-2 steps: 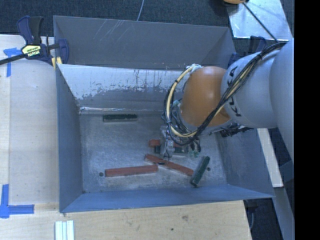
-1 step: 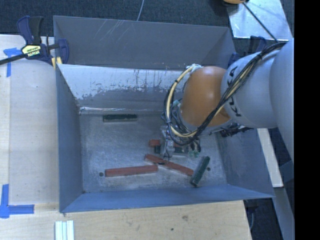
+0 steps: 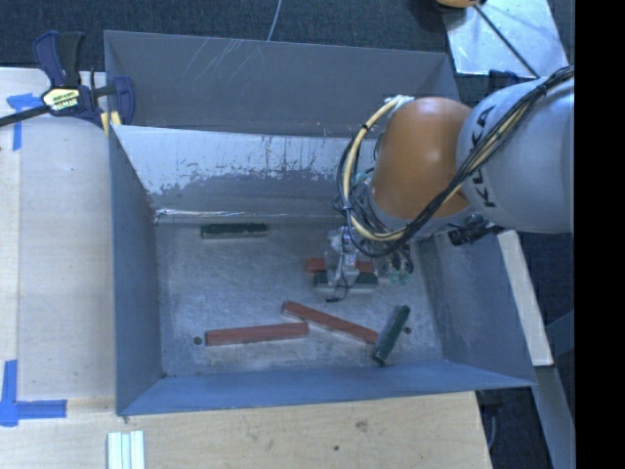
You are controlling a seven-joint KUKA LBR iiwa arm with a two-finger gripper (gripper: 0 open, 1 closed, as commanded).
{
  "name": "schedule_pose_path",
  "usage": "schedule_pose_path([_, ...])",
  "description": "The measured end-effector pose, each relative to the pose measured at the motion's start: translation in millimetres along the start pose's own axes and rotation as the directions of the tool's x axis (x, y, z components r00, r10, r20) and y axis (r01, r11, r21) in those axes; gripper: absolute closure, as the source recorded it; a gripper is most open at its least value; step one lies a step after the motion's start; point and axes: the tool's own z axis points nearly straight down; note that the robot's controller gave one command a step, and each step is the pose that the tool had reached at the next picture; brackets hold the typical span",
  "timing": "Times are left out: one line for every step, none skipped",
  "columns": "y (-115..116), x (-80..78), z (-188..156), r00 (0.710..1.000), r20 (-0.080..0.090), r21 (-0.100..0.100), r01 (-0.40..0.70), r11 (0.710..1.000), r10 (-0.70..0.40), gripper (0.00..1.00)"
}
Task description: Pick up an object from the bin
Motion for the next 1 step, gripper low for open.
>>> schedule_pose_path([50.5,13.8,-101.5,1.000,0.008,-0.004,-0.023,1.000,0.023,0.00])
